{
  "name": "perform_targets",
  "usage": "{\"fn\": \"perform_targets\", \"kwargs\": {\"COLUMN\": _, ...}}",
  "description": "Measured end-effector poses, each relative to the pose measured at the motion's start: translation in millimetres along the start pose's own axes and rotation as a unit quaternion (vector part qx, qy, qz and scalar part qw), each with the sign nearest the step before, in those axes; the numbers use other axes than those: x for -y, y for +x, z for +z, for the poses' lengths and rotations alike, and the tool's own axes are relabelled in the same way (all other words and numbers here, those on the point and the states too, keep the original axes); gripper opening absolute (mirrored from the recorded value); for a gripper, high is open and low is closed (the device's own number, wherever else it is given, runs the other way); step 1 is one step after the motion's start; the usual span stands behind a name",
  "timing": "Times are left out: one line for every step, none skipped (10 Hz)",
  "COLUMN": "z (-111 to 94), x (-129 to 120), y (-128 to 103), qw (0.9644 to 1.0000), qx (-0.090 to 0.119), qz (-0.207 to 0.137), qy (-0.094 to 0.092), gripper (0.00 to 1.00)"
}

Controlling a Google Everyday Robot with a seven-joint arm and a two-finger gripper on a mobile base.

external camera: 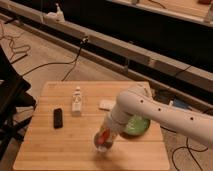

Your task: Place the pepper in the ceramic cup

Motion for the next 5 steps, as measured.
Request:
{"fn": "perform_targets", "kwargs": {"z": 2.9, "x": -0.7, "y": 0.3, "qw": 1.0, "qx": 0.003, "qz": 0.001, "qy": 0.0, "gripper": 0.22}}
{"fn": "perform_targets", "kwargs": {"z": 7.2, "x": -1.8, "y": 0.6, "qw": 1.0, "qx": 0.007, "qz": 0.003, "qy": 0.0, "gripper": 0.35}}
{"fn": "perform_targets", "kwargs": {"z": 12.0, "x": -2.5, "y": 0.2, "qw": 0.9999, "qx": 0.011, "qz": 0.006, "qy": -0.001, "gripper": 0.47}}
{"fn": "perform_targets", "kwargs": {"z": 14.4, "x": -2.7, "y": -0.2, "qw": 0.9999, "qx": 0.013, "qz": 0.006, "qy": -0.001, "gripper": 0.53}}
{"fn": "perform_targets", "kwargs": {"z": 16.7, "x": -2.8, "y": -0.3, "qw": 0.9999, "qx": 0.014, "qz": 0.007, "qy": -0.001, "gripper": 0.62}}
